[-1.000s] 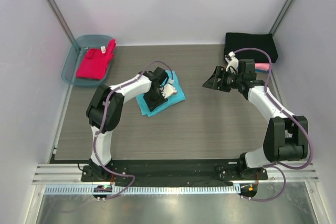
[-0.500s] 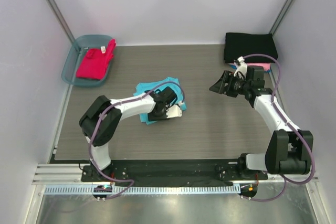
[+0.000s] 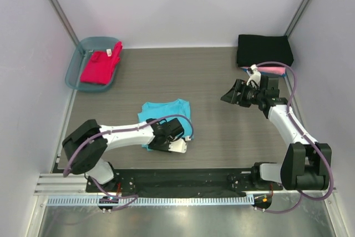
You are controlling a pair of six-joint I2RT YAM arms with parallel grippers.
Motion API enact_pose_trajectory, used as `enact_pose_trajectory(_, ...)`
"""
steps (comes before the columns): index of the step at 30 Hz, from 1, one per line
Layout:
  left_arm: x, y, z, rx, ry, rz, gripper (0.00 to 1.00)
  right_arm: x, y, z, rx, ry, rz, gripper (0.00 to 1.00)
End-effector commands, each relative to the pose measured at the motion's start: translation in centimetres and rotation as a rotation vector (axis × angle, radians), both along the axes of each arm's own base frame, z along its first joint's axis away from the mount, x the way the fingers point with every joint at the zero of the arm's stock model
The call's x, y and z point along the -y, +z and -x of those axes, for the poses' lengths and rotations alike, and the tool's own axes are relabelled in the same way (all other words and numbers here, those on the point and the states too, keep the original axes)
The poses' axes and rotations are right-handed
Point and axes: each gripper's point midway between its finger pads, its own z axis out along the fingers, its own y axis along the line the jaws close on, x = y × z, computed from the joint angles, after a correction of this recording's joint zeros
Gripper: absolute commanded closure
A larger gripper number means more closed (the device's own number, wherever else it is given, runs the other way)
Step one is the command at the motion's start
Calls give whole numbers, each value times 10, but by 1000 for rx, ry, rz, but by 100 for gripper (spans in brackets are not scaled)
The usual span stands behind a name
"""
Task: Fold and stack the t-shirts
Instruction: Fold the tshirt
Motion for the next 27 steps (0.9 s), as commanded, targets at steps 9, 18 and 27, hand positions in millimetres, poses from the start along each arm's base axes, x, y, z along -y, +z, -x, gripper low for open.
enact_pose_trajectory(9, 0, 174, -55, 309, 319, 398, 37, 3, 20, -30, 112, 111, 147, 31)
enact_pose_trajectory(18, -41, 210, -93, 164, 1003, 822, 28, -67, 29, -38, 223, 408, 295, 35)
enact_pose_trajectory(27, -71, 139, -124, -337, 1696, 1101, 39, -135, -12, -62, 172, 636, 280, 43)
